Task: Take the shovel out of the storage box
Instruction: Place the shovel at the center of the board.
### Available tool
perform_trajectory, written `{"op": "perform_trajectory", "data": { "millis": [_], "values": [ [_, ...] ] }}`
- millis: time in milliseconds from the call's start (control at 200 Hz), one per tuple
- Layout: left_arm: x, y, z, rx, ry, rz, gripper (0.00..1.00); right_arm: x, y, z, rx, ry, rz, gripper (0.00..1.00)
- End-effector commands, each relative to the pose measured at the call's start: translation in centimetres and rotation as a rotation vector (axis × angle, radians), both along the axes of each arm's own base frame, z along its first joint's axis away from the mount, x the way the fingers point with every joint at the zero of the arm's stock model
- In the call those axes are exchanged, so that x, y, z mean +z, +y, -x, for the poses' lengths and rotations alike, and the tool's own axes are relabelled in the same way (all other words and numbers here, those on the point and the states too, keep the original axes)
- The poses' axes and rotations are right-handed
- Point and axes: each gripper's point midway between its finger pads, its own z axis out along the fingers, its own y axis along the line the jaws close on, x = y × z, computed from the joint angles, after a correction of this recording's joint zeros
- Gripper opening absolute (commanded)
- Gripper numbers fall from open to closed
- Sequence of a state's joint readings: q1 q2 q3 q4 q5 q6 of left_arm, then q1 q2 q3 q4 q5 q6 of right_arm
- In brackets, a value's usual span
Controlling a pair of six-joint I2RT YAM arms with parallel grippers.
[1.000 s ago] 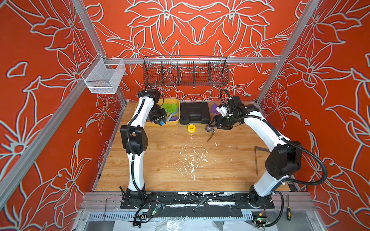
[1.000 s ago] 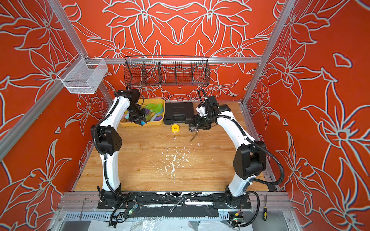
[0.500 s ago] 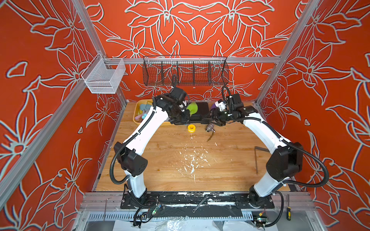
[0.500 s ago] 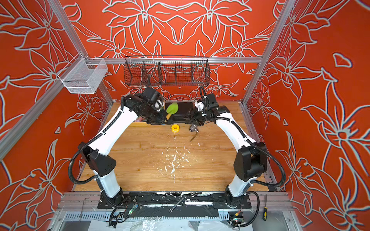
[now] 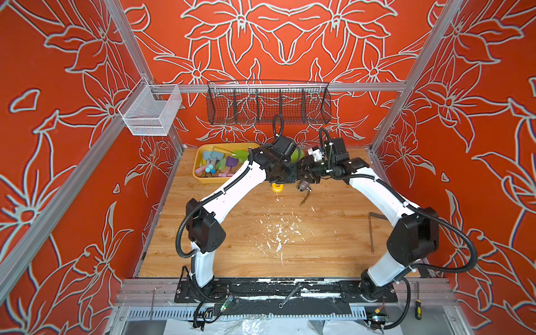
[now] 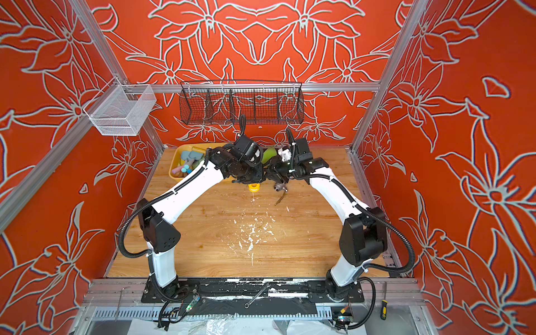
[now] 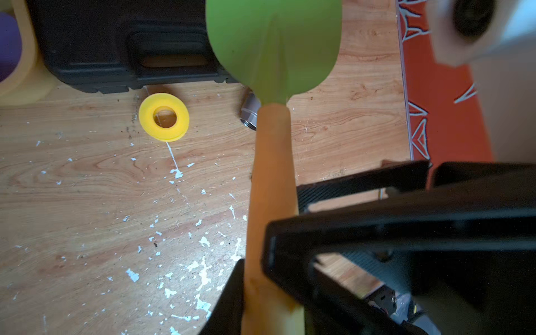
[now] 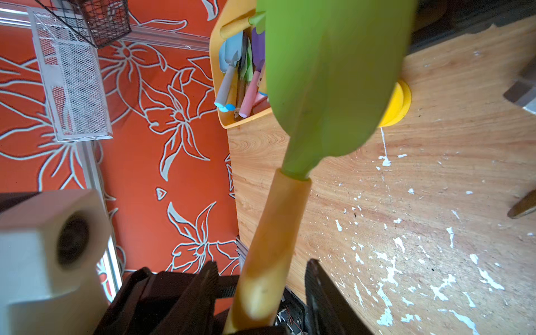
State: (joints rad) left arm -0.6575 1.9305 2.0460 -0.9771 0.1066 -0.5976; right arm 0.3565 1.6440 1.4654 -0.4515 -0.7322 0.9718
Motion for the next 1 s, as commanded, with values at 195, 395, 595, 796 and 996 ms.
{"op": "perform_trajectory", "data": {
  "millis": [195,395,595,796,996],
  "values": [
    [1.0,-1.6,-1.1,0.031,-0.048,0.049,0.0,-0.7,0.8,-0.8,-0.042,0.023,0.006,0.36],
    [1.0,-2.3,-1.3,0.024,-0.05,0.067,0.0,-2.0,0.9,-0.8,-0.023,0.046,0.039,0.28],
    [0.9,-3.1,-1.5,0.006,-0.05,0.095,0.0,-2.6,1.2,-1.1,-0.005,0.049,0.046,0.21],
    [1.4,-3.7,-1.5,-0.024,-0.072,0.125,0.0,-2.9,1.1,-1.1,0.013,0.042,0.062,0.04],
    [1.6,-3.5,-1.1,-0.03,-0.077,0.181,0.55,-2.8,0.1,-1.0,0.048,0.016,0.118,0.0]
  ]
}}
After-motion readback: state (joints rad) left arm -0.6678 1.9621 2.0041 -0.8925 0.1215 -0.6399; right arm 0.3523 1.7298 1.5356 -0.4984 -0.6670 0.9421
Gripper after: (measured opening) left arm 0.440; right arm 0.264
